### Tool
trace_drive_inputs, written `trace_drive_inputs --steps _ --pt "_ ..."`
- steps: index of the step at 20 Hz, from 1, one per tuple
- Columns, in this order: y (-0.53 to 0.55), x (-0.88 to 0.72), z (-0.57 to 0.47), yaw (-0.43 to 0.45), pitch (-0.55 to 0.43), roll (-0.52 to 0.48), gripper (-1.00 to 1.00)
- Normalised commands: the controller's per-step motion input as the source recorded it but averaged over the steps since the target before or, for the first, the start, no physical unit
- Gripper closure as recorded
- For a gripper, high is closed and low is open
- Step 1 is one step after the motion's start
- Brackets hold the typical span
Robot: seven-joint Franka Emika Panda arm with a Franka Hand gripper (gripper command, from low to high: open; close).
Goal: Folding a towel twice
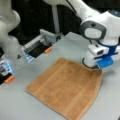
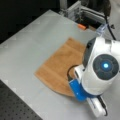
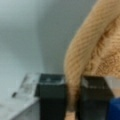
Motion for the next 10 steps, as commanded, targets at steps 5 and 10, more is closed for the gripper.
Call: trace_drive_inputs --steps 5,10 --pt "-0.49 -0.61 -0.07 -0.026 -0.184 0.328 1.0" --pt "-0.35 -0.72 -0.13 -0.037 -0.224 0.328 1.0"
